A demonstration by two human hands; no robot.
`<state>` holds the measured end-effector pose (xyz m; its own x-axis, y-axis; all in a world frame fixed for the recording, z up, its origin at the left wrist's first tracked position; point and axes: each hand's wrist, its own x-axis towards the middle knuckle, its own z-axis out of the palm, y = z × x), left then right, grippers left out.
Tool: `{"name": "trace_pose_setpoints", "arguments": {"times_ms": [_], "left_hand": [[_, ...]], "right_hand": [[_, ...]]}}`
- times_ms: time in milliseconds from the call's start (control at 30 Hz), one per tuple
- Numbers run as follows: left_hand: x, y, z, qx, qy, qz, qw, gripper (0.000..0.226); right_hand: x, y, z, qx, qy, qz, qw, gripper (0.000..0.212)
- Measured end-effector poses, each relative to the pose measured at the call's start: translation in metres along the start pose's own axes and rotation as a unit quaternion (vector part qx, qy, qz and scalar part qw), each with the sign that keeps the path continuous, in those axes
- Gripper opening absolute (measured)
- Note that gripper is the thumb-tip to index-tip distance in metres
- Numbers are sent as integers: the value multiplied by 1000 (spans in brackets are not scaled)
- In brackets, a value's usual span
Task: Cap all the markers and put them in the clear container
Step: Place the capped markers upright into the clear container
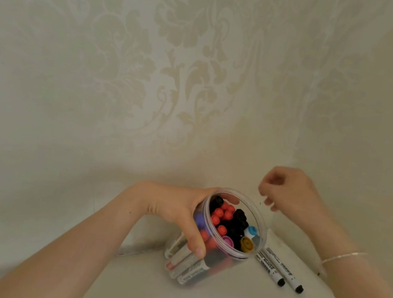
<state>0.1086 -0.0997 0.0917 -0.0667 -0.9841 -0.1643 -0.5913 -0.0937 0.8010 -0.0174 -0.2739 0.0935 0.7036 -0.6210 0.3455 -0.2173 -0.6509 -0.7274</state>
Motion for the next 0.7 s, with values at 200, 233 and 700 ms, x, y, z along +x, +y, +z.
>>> {"name": "trace_pose_setpoints", "arguments": {"times_ms": [200,233,700], "left_hand": [[3,-1,-1,11,11,10,1000,87],[3,-1,-1,9,10,9,1000,87],[4,-3,-2,14,8,5,1000,89]], "right_hand": [[6,77,58,-317,-218,76,920,12],[2,81,65,-326,-213,81,917,16],[9,116,99,-183,-183,146,955,43]]}}
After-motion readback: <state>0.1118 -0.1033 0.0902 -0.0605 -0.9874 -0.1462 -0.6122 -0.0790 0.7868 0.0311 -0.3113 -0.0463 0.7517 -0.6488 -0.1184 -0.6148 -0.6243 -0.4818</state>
